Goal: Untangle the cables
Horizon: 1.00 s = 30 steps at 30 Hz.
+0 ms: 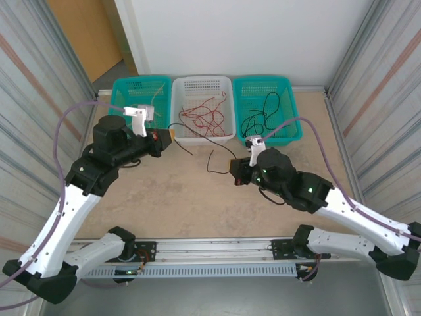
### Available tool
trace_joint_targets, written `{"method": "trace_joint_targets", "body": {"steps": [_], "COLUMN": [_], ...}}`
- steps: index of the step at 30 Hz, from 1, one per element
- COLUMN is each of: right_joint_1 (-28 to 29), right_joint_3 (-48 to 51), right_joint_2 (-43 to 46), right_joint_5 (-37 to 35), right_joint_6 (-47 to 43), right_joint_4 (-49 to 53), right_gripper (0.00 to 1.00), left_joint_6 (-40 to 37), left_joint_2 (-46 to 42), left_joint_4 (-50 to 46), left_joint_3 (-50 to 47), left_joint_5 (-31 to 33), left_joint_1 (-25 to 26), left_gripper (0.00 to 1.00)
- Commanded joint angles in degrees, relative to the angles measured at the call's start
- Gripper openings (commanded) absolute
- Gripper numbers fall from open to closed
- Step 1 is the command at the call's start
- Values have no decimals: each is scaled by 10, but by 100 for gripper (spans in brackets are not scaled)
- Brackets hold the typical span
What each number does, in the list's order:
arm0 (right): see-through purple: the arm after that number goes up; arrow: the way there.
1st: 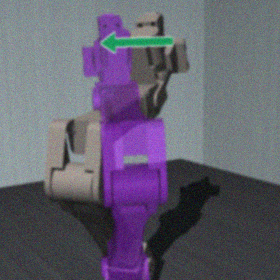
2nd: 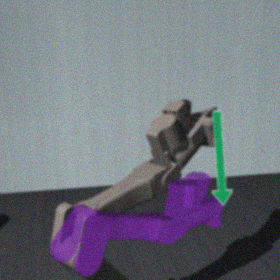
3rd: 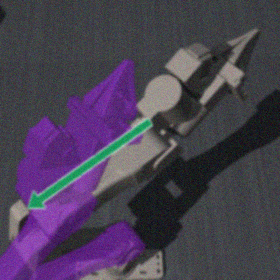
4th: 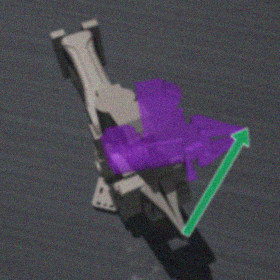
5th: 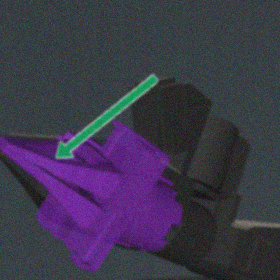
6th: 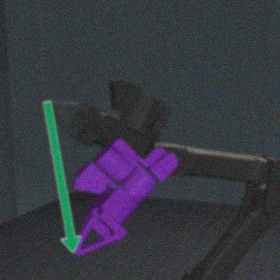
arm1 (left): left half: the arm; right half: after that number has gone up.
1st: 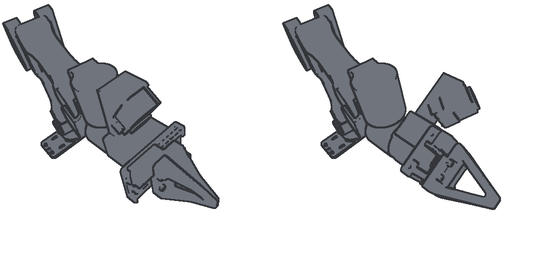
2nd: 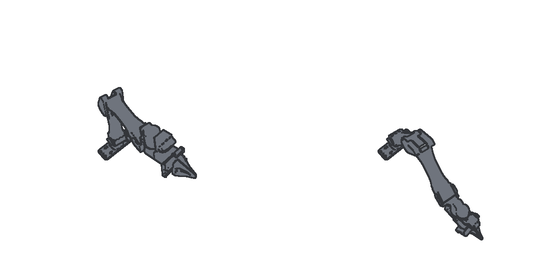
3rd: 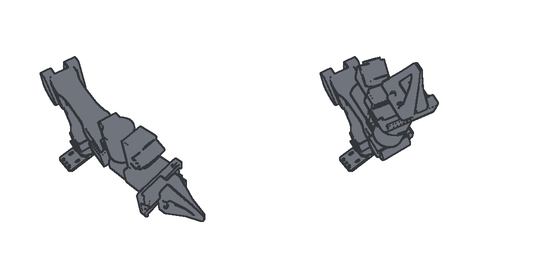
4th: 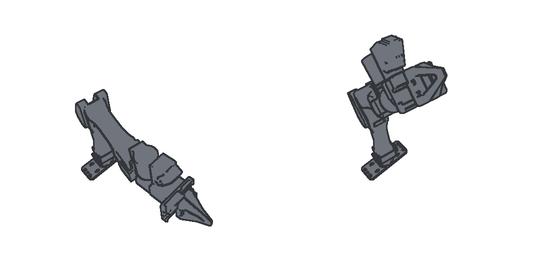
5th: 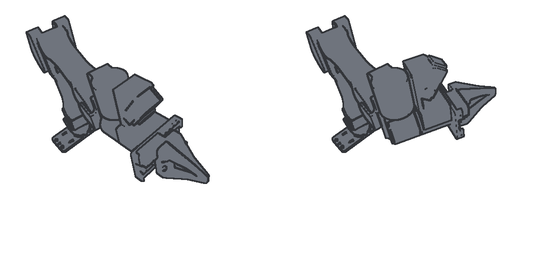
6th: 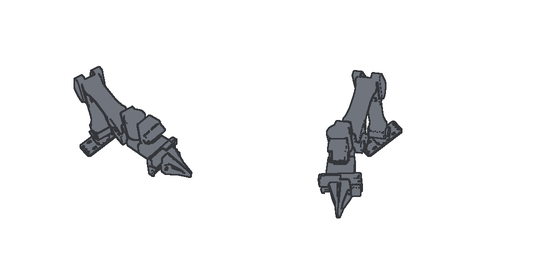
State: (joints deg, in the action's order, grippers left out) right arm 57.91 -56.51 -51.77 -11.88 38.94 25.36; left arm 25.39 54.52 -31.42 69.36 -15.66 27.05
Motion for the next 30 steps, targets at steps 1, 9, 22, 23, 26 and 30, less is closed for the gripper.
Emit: {"method": "trace_joint_targets", "body": {"steps": [1,9,22,23,26,30], "right_joint_1": [2,-8,-71,-89,-166,-270], "right_joint_3": [-15,-58,-137,-151,-194,-245], "right_joint_2": [22,40,46,38,-1,-69], "right_joint_5": [-32,-54,-80,-84,-49,48], "right_joint_6": [-3,-29,-59,-58,-56,-64], "right_joint_4": [56,90,133,143,164,160], "right_gripper": [0,0,0,0,0,0], "left_joint_6": [-56,-187,-152,-148,-131,-99], "left_joint_2": [-5,3,17,16,12,-2], "left_joint_4": [-33,-108,-78,-77,-74,-54], "left_joint_3": [-6,18,-12,-12,-14,-34], "left_joint_5": [73,230,234,231,215,185], "left_joint_1": [-3,119,162,159,152,148], "left_gripper": [0,0,68,68,69,71]}}
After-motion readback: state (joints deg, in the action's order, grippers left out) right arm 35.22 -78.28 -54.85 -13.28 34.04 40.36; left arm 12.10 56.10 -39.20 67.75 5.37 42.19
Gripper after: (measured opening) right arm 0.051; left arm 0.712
